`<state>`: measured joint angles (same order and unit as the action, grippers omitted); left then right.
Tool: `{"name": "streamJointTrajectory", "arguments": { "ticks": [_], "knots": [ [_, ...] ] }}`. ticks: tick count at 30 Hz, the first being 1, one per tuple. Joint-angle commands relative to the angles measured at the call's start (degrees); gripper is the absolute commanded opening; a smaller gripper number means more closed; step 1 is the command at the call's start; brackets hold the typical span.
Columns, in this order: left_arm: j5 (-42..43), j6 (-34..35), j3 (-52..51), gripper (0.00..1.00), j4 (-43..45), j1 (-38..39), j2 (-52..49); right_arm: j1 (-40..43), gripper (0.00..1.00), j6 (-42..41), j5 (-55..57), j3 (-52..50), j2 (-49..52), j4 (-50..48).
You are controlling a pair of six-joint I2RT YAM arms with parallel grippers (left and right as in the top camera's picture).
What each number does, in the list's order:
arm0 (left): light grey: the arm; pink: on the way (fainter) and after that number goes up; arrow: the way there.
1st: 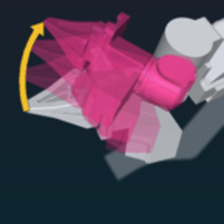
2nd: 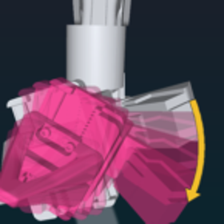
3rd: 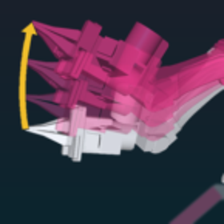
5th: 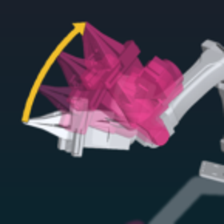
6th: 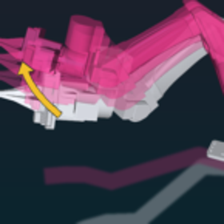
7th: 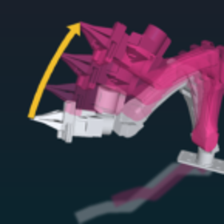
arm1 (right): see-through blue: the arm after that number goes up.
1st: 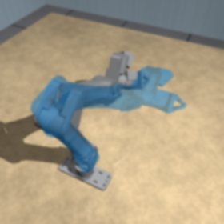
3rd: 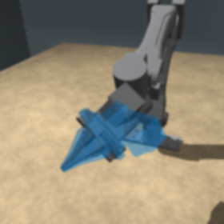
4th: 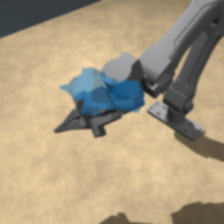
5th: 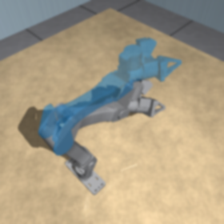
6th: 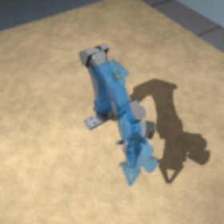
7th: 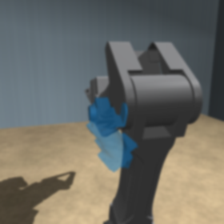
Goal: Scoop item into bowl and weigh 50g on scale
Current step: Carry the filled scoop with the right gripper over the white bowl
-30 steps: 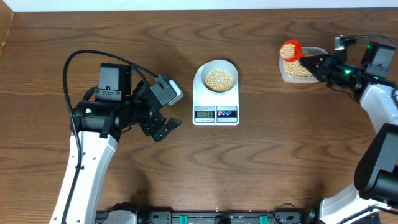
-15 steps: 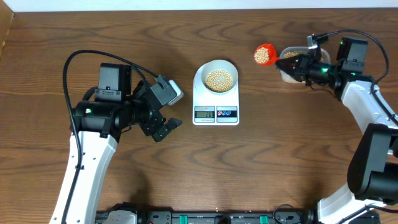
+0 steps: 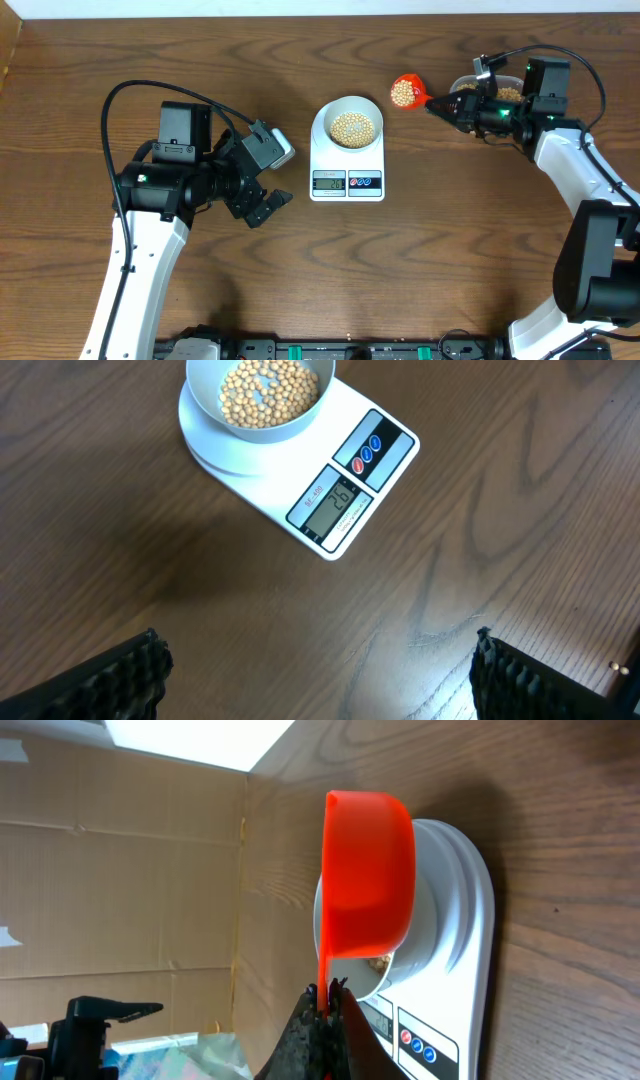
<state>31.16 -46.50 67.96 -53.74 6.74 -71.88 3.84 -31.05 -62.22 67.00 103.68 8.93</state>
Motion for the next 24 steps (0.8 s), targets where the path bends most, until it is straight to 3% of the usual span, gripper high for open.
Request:
{"name": "streamJointTrajectory", "arguments": {
  "ticks": [1, 10, 24],
  "knots": [
    [-0.1, 0.3, 0.9, 0.98, -0.2, -0.3, 0.8, -1.0, 0.01, -0.2, -1.8, -0.3, 0.5, -0.9],
    [-0.1, 0.3, 0.9, 0.98, -0.2, -0.3, 0.8, -3.7, 0.01, 3.2, -1.5, -0.3, 0.5, -2.3],
    [-0.1, 0.3, 0.9, 0.98, -0.2, -0.3, 0.8, -8.9, 0.01, 16.2, 2.5, -0.3, 0.5, -0.1]
  ]
}}
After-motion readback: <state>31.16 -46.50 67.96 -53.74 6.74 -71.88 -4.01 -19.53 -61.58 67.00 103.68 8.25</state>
